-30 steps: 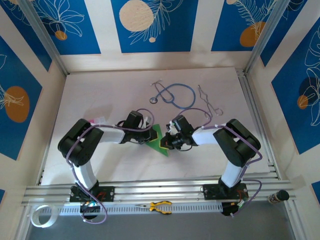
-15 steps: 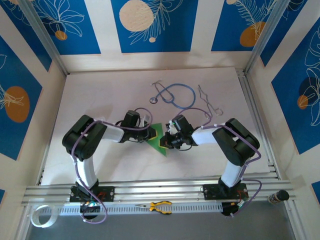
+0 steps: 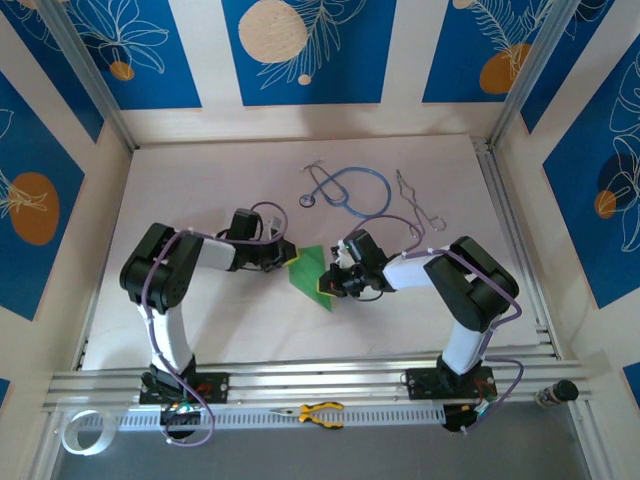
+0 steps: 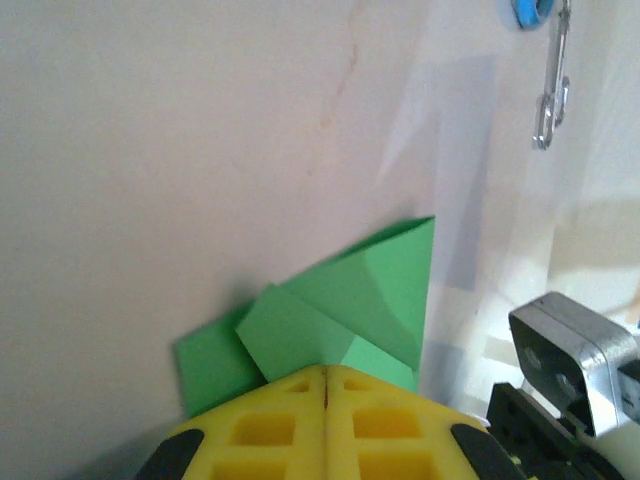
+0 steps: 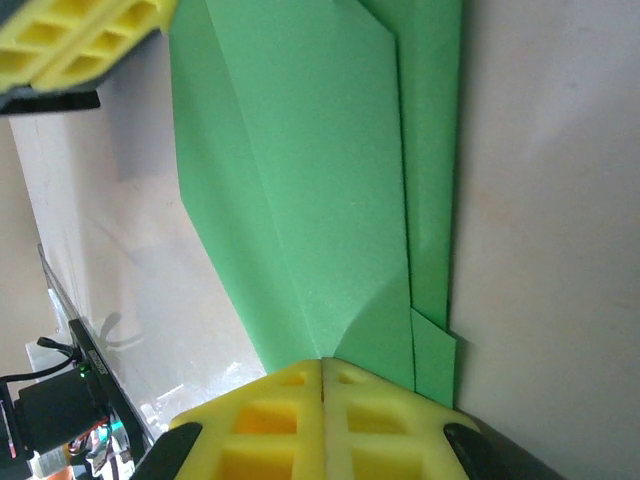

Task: Fold a paper plane with a square sheet of paper (pick it up from the middle)
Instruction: Fourth fold the wing at the center of the table.

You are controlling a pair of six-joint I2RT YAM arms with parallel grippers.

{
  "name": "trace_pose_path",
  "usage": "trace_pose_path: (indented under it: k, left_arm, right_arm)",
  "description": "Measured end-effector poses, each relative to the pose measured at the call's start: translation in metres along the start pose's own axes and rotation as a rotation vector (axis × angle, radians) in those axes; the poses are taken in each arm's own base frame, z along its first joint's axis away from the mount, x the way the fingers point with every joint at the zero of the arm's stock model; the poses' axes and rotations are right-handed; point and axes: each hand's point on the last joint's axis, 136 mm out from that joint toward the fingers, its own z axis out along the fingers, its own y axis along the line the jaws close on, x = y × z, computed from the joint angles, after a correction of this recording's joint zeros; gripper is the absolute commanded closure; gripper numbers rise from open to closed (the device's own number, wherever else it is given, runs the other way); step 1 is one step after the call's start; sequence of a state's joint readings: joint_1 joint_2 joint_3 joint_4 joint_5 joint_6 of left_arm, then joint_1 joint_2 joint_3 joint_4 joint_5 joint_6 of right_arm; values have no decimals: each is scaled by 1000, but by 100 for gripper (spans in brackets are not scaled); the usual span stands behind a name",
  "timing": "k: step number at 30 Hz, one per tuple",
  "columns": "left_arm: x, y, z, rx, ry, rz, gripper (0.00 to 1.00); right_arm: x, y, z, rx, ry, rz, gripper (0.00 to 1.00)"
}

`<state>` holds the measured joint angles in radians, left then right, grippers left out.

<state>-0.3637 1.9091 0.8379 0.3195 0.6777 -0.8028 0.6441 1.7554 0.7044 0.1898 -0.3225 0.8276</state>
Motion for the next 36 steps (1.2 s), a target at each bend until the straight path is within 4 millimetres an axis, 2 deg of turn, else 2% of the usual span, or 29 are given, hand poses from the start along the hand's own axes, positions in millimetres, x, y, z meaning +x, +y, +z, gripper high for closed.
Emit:
trace_pose_path:
  k: [8, 14, 18, 23, 27, 31, 36]
  left_arm:
    - [-16, 6, -6, -77, -43, -3, 91]
    - [-24, -16, -24, -62, -97, 31, 91]
    - [-18, -31, -27, -38, -100, 57, 91]
    - [0, -36, -14, -36, -52, 79, 92]
    - [10, -25, -2, -63, -19, 67, 92]
    - [13, -2, 6, -123, -5, 39, 93]
    - [5, -2, 6, -144, -14, 29, 93]
  right_arm:
    - [1, 0, 0, 1, 6, -12, 100]
    - [2, -1, -1, 6, 16, -20, 100]
    - [3, -1, -1, 9, 26, -21, 100]
    - [4, -2, -2, 9, 32, -23, 100]
    - [4, -2, -2, 8, 33, -26, 100]
    - [4, -2, -2, 9, 35, -25, 100]
    - [4, -2, -2, 8, 36, -24, 100]
